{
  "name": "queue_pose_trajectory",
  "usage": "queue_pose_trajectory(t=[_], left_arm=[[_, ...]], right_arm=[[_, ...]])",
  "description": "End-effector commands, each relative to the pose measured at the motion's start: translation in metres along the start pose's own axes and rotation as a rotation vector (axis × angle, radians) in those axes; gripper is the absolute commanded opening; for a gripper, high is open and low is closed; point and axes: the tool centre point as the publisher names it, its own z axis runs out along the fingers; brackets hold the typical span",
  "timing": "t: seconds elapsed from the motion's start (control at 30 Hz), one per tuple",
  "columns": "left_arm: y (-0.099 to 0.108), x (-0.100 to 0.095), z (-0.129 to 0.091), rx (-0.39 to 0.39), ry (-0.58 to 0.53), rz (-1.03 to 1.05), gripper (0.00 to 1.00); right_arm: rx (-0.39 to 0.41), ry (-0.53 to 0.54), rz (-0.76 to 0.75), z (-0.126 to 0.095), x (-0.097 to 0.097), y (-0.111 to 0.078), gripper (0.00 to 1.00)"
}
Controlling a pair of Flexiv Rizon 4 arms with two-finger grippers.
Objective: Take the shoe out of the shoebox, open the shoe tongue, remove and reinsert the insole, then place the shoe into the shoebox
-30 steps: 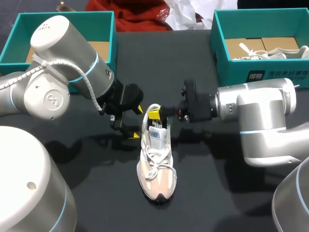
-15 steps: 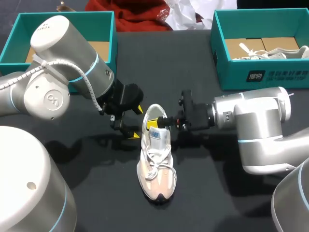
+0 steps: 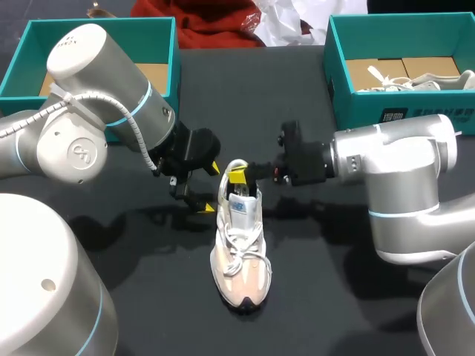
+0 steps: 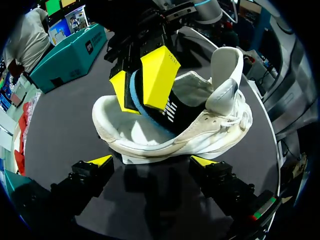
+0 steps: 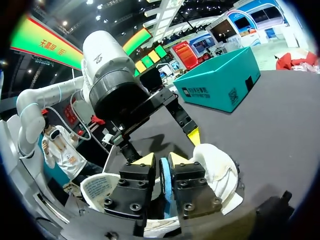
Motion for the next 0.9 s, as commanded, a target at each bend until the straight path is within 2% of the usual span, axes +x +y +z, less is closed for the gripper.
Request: queue_pose_trajectory(t=[0.03, 0.3, 0.5, 0.53, 0.57, 0.63, 0.73, 0.9], left_arm=[[0.000, 0.000, 0.001, -0.001, -0.001, 0.001, 1.00], [0.000, 0.000, 0.001, -0.001, -0.001, 0.001, 1.00], [0.000, 0.000, 0.001, -0.001, -0.001, 0.001, 1.00], [0.000, 0.000, 0.001, -0.001, -0.001, 0.001, 1.00], [0.000, 0.000, 0.001, -0.001, -0.001, 0.001, 1.00], [-0.001, 0.001, -0.002, -0.005, 0.000, 0.023, 1.00], [0.000, 0.004, -0.006, -0.013, 0.002, 0.042, 1.00], [0.004, 0.006, -0.011, -0.025, 0.006, 0.063, 1.00]], right_arm=[[0.017, 0.005, 0.017, 0.002, -0.005, -0.006, 0.00], [0.012, 0.011, 0.095, 0.011, -0.002, -0.030, 0.00], [0.004, -0.015, 0.066, 0.006, 0.008, -0.022, 0.00], [0.007, -0.016, 0.057, 0.005, 0.009, -0.020, 0.04], [0.015, -0.021, 0.045, 0.004, 0.011, -0.016, 0.18], [0.030, -0.032, 0.031, 0.003, 0.013, -0.011, 0.38], [0.050, -0.052, 0.014, -0.002, 0.017, -0.005, 0.44], [0.077, -0.084, -0.006, -0.010, 0.020, 0.004, 0.44]])
